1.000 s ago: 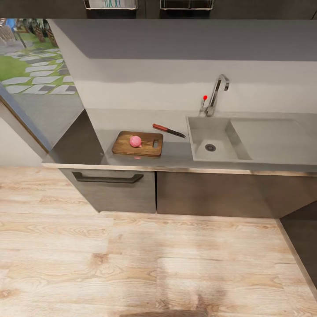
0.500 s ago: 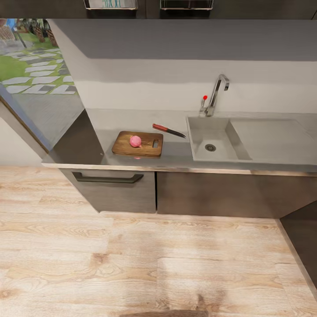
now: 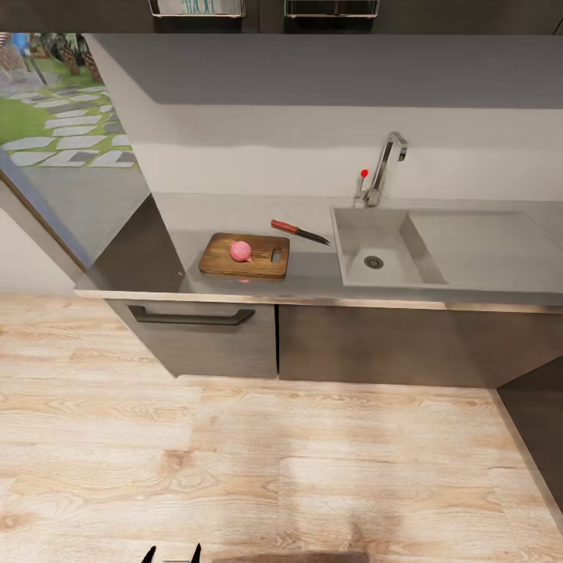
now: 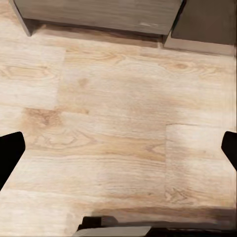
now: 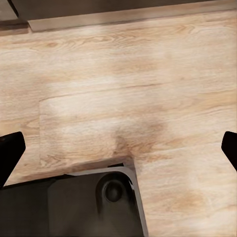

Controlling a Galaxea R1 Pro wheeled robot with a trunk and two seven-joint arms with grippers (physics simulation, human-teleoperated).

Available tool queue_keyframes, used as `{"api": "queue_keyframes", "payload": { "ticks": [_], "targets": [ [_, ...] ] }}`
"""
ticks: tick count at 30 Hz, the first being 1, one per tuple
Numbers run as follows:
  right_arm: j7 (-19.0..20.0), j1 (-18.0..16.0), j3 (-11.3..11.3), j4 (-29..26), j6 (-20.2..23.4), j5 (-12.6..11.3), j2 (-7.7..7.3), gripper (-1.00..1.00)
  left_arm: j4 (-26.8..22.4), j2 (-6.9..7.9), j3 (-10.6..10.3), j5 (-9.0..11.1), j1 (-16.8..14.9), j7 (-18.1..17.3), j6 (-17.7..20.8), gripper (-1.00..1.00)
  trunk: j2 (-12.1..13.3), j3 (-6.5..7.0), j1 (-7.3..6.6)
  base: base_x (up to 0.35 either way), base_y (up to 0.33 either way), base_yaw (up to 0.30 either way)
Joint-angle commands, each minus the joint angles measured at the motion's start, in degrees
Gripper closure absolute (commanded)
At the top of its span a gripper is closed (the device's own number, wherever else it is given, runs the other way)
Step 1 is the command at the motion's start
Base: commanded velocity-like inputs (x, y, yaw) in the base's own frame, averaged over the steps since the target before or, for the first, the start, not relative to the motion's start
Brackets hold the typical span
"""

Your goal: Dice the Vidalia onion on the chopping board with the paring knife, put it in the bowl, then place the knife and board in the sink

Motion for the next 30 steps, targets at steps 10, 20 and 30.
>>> {"api": "queue_keyframes", "payload": {
  "ticks": [10,20,30],
  "targets": [
    [-2.02,-0.06,0.39,-0.11,-0.01,-0.06,-0.09,-1.0,-16.12,3.62,-0.58,0.52,0.55,0.91,5.61,-1.0,-0.09,-0.08,0.03,0.0,0.0,0.0],
    [-3.01,-0.14,0.39,-0.17,1.03,-0.08,-0.09,-1.0,-29.53,11.76,-8.74,0.59,5.72,18.43,4.98,-1.0,-0.09,-0.08,0.03,0.0,0.0,0.0],
    [-3.01,-0.15,0.39,-0.44,3.01,-0.14,-0.09,-1.0,-44.72,29.25,-63.53,6.83,6.6,72.28,0.42,-1.0,-0.09,-0.08,0.03,0.0,0.0,0.0]
  ]
}}
